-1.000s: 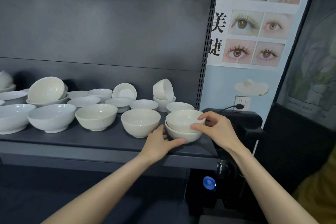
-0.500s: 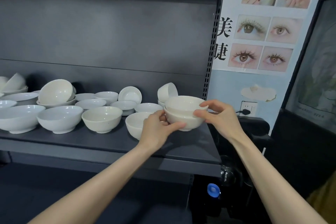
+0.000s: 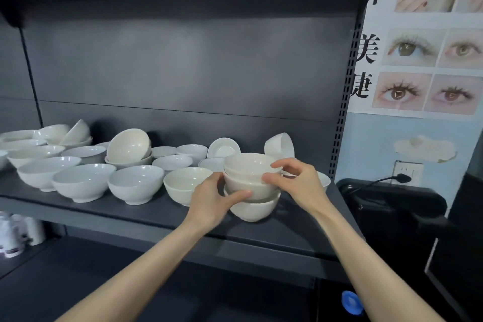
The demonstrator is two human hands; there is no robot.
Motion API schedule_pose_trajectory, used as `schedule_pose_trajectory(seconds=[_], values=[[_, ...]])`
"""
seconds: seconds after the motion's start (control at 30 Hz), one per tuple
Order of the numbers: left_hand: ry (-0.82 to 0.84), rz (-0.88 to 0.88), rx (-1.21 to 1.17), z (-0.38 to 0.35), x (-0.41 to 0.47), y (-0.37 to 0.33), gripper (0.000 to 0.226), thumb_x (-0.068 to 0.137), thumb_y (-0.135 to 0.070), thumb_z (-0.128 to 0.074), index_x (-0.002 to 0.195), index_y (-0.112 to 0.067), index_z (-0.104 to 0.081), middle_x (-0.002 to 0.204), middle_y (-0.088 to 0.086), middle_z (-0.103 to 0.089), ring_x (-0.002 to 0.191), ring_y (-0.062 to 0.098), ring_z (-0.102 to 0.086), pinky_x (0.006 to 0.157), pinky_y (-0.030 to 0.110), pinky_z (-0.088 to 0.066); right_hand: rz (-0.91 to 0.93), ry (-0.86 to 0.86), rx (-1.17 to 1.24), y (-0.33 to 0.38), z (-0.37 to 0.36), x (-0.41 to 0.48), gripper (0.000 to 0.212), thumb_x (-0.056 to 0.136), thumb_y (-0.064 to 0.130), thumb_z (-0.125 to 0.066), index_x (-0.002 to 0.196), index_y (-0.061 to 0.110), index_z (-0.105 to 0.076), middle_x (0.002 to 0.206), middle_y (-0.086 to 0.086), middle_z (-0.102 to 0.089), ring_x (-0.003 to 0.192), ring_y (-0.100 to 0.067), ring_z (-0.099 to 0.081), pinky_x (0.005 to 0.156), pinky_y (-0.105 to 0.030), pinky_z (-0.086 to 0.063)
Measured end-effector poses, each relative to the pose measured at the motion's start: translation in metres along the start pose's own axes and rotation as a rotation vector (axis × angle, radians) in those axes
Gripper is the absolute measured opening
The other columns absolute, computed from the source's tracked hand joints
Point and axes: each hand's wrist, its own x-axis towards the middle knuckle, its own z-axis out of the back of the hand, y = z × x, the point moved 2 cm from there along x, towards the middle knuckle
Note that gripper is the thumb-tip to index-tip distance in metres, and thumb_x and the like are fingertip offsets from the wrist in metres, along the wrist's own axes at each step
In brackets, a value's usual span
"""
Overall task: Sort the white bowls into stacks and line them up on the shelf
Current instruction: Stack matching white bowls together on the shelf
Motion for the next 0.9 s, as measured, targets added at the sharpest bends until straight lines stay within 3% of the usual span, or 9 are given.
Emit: schedule_pose_trajectory(seconds=[0.13, 0.27, 0.33, 0.5, 0.67, 0.77, 0.83, 0.9], values=[[0.026, -0.024, 0.007, -0.004, -0.001, 0.010, 0.031, 0.071, -0.037, -0.081, 0.079, -0.024, -0.054, 0.066, -0.017, -0.051, 0.062, 0.002, -0.046, 0.055, 0.014, -0.035, -0.025, 0.001, -0.011, -0.006, -0.004, -0.002, 0.027, 0.065, 0.022, -0.086, 0.087, 0.021, -0.071, 0.095, 0.006, -0.068, 0.093, -0.014, -0.063, 0.084, -0.028, -0.051], [0.075, -0.002, -0.068, -0.010, 0.000, 0.018, 0.038, 0.072, -0.038, -0.080, 0.101, -0.019, -0.065, 0.093, -0.012, -0.069, 0.087, 0.006, -0.062, 0.071, 0.014, -0.046, -0.039, 0.004, -0.045, -0.010, -0.004, -0.002, 0.028, 0.064, 0.025, -0.087, 0.087, 0.025, -0.070, 0.102, -0.002, -0.070, 0.097, -0.022, -0.065, 0.087, -0.036, -0.051], [0.095, 0.002, -0.117, -0.013, 0.000, 0.021, 0.036, 0.073, -0.032, -0.080, 0.102, -0.017, -0.067, 0.096, -0.012, -0.071, 0.089, 0.004, -0.064, 0.070, 0.009, -0.045, -0.045, 0.006, -0.056, -0.013, -0.004, -0.003, 0.029, 0.064, 0.028, -0.086, 0.088, 0.025, -0.070, 0.101, -0.002, -0.069, 0.096, -0.023, -0.064, 0.086, -0.037, -0.051], [0.133, 0.021, -0.216, -0.021, 0.003, 0.030, 0.039, 0.076, -0.027, -0.079, 0.111, -0.015, -0.067, 0.101, -0.008, -0.073, 0.097, 0.010, -0.067, 0.082, 0.021, -0.053, -0.063, -0.013, -0.058, -0.018, -0.003, -0.006, 0.027, 0.069, 0.026, -0.083, 0.091, 0.023, -0.068, 0.097, 0.000, -0.066, 0.091, -0.016, -0.059, 0.081, -0.029, -0.049], [0.169, -0.014, -0.220, -0.024, 0.001, 0.030, 0.062, 0.070, -0.042, -0.078, 0.124, -0.018, -0.060, 0.110, -0.012, -0.070, 0.103, 0.002, -0.064, 0.084, 0.011, -0.048, -0.065, -0.020, -0.039, -0.018, -0.004, -0.009, 0.027, 0.069, 0.026, -0.083, 0.091, 0.023, -0.067, 0.091, -0.010, -0.066, 0.081, -0.016, -0.056, 0.075, -0.032, -0.047], [0.149, -0.010, -0.247, -0.024, 0.000, 0.030, 0.052, 0.076, -0.027, -0.079, 0.124, -0.016, -0.060, 0.113, -0.010, -0.069, 0.102, -0.003, -0.063, 0.080, 0.007, -0.046, -0.060, -0.023, -0.038, -0.018, -0.004, -0.011, 0.029, 0.069, 0.026, -0.083, 0.093, 0.021, -0.067, 0.092, -0.015, -0.067, 0.080, -0.017, -0.056, 0.076, -0.036, -0.048], [0.143, -0.003, -0.263, -0.024, 0.000, 0.030, 0.052, 0.077, -0.028, -0.079, 0.124, -0.019, -0.059, 0.114, -0.014, -0.068, 0.103, -0.006, -0.061, 0.084, 0.010, -0.047, -0.059, -0.035, -0.042, -0.017, -0.005, -0.013, 0.030, 0.069, 0.026, -0.082, 0.094, 0.020, -0.067, 0.097, -0.018, -0.068, 0.082, -0.017, -0.057, 0.081, -0.041, -0.050], [0.143, 0.017, -0.262, -0.024, 0.000, 0.031, 0.060, 0.071, -0.043, -0.077, 0.124, -0.023, -0.059, 0.114, -0.018, -0.068, 0.106, -0.006, -0.061, 0.093, 0.020, -0.048, -0.061, -0.049, -0.044, -0.016, -0.006, -0.014, 0.031, 0.070, 0.025, -0.082, 0.096, 0.018, -0.067, 0.101, -0.015, -0.069, 0.085, -0.016, -0.059, 0.085, -0.040, -0.051]])
